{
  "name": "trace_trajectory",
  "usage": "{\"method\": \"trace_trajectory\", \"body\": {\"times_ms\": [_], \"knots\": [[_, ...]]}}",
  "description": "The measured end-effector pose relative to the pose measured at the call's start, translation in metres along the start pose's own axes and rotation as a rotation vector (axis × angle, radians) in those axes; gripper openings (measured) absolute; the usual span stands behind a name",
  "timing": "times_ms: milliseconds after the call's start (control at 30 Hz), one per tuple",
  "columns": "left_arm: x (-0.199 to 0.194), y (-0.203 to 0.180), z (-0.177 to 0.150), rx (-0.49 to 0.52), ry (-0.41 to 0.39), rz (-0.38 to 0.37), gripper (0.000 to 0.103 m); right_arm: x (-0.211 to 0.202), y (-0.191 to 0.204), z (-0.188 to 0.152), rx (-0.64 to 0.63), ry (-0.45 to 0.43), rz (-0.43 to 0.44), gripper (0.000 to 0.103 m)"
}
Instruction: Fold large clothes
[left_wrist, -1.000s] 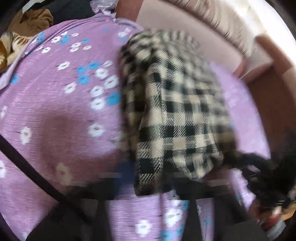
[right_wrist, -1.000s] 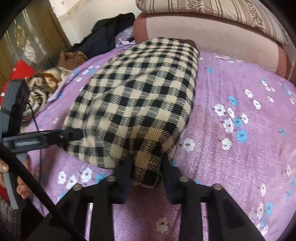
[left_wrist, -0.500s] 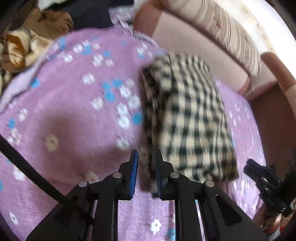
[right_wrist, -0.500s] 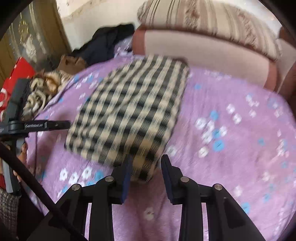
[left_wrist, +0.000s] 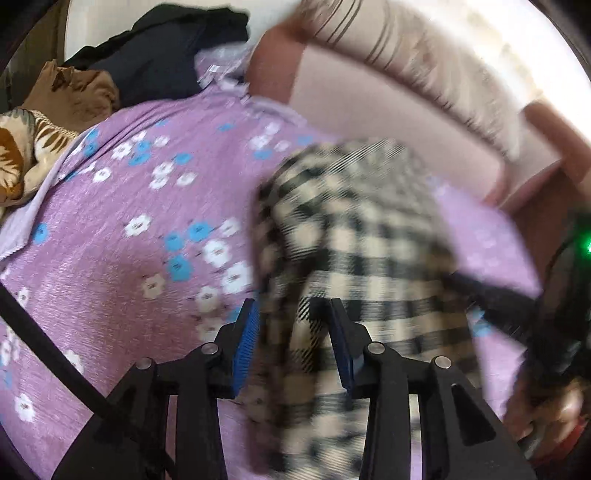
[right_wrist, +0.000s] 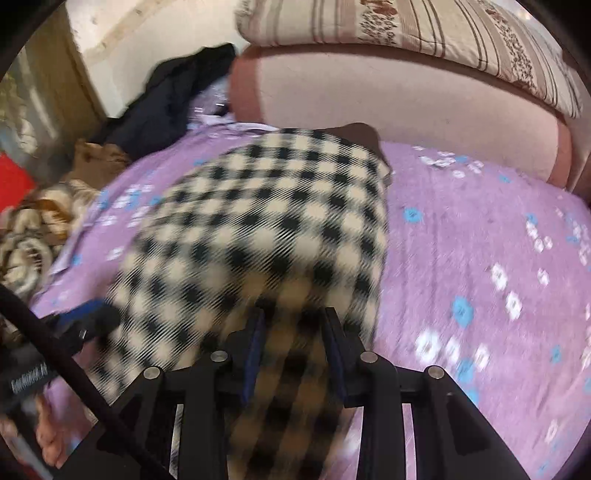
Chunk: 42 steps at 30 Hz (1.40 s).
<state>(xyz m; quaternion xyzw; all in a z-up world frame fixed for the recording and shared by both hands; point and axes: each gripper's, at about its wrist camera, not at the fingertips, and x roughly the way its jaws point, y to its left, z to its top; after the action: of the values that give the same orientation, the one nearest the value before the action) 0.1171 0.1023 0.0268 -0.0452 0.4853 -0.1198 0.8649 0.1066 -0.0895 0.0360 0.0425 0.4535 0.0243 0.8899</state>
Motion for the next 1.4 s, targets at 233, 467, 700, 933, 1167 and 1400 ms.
{"method": "trace_trajectory", "body": {"times_ms": [233,467,700,933,1167,1400], "knots": [[0.01,0.015,0.011,-0.036,0.018,0.025,0.042,0.01,-0.017,0.021,0.042,0.007,-0.036,0.029],[-0.022,0.01,0.01,0.01,0.043,-0.049,0.042,-0.033,-0.006,-0.015,0.103,-0.017,0.254,0.03],[-0.038,-0.035,-0.034,0.294,0.091,-0.107,0.043,-0.036,-0.007,-0.088,-0.041,0.048,0.204,0.028],[-0.008,-0.026,-0.046,0.294,0.193,0.009,0.052,-0.039,-0.034,-0.093,-0.016,0.064,0.102,0.024],[-0.026,-0.011,-0.031,0.238,0.137,-0.008,0.052,-0.062,-0.029,-0.072,0.001,-0.02,0.086,0.029],[-0.044,0.02,-0.005,0.055,0.032,-0.023,0.052,-0.023,0.027,-0.011,-0.029,0.029,0.342,0.029]]}}
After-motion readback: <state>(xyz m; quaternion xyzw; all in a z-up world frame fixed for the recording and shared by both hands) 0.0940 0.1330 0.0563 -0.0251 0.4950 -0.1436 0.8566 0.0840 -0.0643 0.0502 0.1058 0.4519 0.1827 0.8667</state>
